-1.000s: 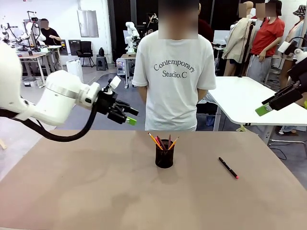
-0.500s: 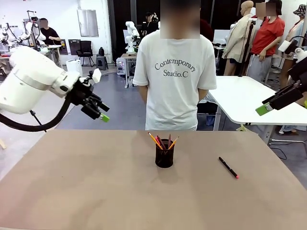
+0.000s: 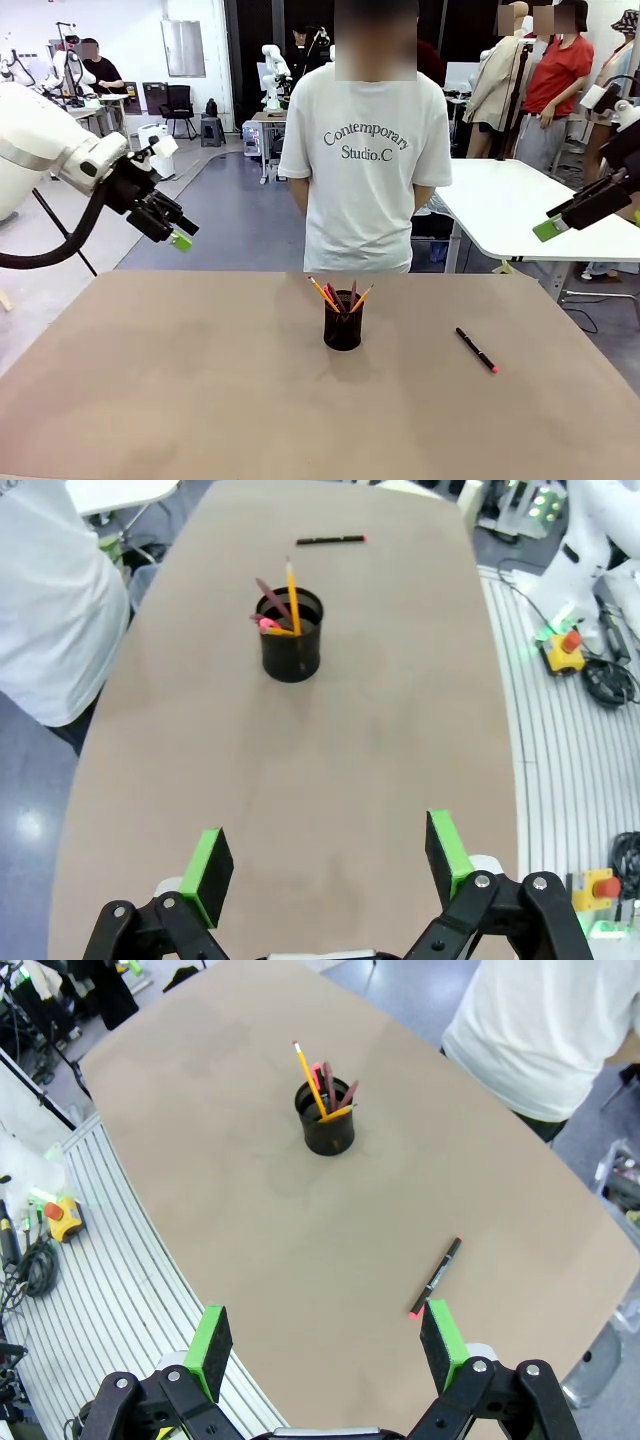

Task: Place the pens into the pen holder.
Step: Pick up a writing instrument from the table and place it into the Pen holder.

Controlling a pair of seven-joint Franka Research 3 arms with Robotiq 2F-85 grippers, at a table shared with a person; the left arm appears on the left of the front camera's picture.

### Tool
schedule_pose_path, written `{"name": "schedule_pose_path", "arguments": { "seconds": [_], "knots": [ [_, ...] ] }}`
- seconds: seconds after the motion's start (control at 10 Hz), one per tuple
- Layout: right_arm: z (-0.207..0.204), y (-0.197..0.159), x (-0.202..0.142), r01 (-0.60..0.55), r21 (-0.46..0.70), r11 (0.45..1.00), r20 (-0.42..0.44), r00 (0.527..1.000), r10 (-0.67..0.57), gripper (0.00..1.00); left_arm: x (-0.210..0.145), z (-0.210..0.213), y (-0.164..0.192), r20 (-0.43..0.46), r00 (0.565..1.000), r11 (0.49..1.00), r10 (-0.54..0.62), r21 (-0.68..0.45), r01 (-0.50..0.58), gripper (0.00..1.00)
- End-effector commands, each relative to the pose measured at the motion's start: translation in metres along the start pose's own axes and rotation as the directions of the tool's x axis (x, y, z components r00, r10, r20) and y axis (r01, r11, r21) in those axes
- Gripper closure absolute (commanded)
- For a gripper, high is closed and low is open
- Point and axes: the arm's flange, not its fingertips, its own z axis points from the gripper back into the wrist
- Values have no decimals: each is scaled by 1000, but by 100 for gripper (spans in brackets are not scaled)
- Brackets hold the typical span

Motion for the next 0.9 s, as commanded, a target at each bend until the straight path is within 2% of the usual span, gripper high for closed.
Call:
{"name": "schedule_pose_path", "arguments": {
  "seconds": [0.0, 0.2, 0.3, 0.8],
  "knots": [
    [0, -1, 2, -8, 17, 1000, 26, 1000, 8, 0, -5, 9, -9, 18, 998, 998, -54, -29, 54, 0],
    [0, -1, 2, -8, 17, 1000, 26, 1000, 8, 0, -12, 2, -7, 20, 995, 995, -100, -18, 101, 0],
    [0, -1, 2, -8, 17, 1000, 26, 1000, 8, 0, -2, 7, -6, 11, 999, 999, -38, -24, 38, 0],
    [0, -1, 2, -8, 17, 1000, 26, 1000, 8, 0, -2, 7, -6, 11, 999, 999, -38, -24, 38, 0]
  ]
}}
